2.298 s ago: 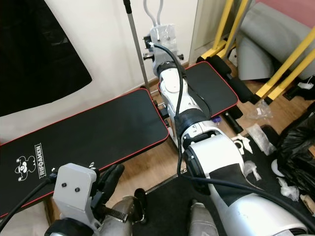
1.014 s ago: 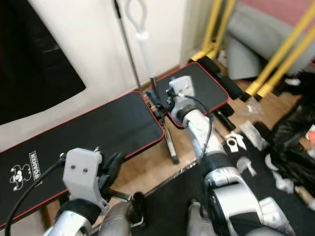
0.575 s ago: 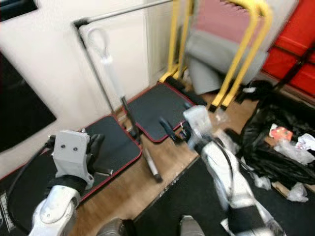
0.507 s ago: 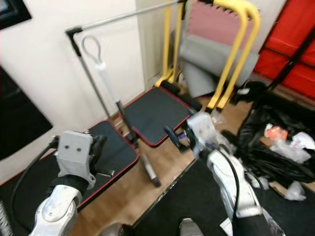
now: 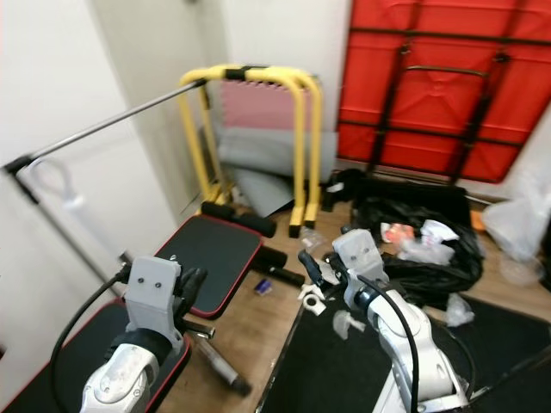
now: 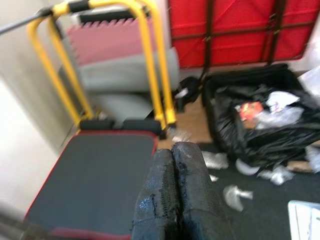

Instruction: Sweep floor

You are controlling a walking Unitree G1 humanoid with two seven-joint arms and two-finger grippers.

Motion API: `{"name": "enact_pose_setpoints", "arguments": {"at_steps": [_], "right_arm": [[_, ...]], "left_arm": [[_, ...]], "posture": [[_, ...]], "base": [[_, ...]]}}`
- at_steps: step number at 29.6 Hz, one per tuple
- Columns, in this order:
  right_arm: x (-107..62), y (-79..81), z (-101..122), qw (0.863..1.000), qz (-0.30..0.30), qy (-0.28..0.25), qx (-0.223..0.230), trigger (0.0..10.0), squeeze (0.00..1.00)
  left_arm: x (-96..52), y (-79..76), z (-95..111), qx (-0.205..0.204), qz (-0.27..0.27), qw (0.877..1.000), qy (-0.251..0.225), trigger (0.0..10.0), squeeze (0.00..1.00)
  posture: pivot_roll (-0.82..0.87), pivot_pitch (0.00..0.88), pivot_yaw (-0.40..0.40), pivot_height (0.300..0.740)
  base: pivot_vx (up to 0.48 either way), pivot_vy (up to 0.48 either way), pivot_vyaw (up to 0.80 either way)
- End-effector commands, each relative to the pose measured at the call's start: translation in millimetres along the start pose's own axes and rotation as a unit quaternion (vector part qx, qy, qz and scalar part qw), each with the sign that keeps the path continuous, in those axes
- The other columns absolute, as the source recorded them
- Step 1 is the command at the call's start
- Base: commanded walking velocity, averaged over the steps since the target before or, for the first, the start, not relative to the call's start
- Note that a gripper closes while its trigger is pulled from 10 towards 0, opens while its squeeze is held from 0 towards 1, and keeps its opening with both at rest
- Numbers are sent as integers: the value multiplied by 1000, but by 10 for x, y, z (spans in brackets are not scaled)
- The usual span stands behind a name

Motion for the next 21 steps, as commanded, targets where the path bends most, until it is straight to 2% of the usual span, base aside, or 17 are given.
{"name": "enact_pose_setpoints", "arguments": {"at_steps": [1,12,21], "right_arm": [[24,33,-3,1000,3,2,-6,10000,0],[166,49,62,1000,-5,-11,-16,10000,0],[184,72,79,1000,-3,-15,-19,10000,0]], "left_arm": [[12,31,-42,-1,10,1000,2,10000,0],[98,134,-34,-17,25,999,-11,10000,0],[96,188,-65,-23,36,999,-7,10000,0]], "posture": [[-176,0,21,740],[-116,0,21,740],[-111,0,15,740]], "base": [[0,0,-800],[0,0,-800],[0,0,-800]]}}
Point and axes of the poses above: a point about 5 cm out from each wrist's last joint towards the gripper, its own x axis pointing out of the wrist towards the gripper, its own z axis along the axis of the wrist's last joint, y = z × x, the point moved 4 cm from there along x, pointing out of the wrist towards the gripper, and after that the axes turned 1 degree about x, right-handed, at the moved point
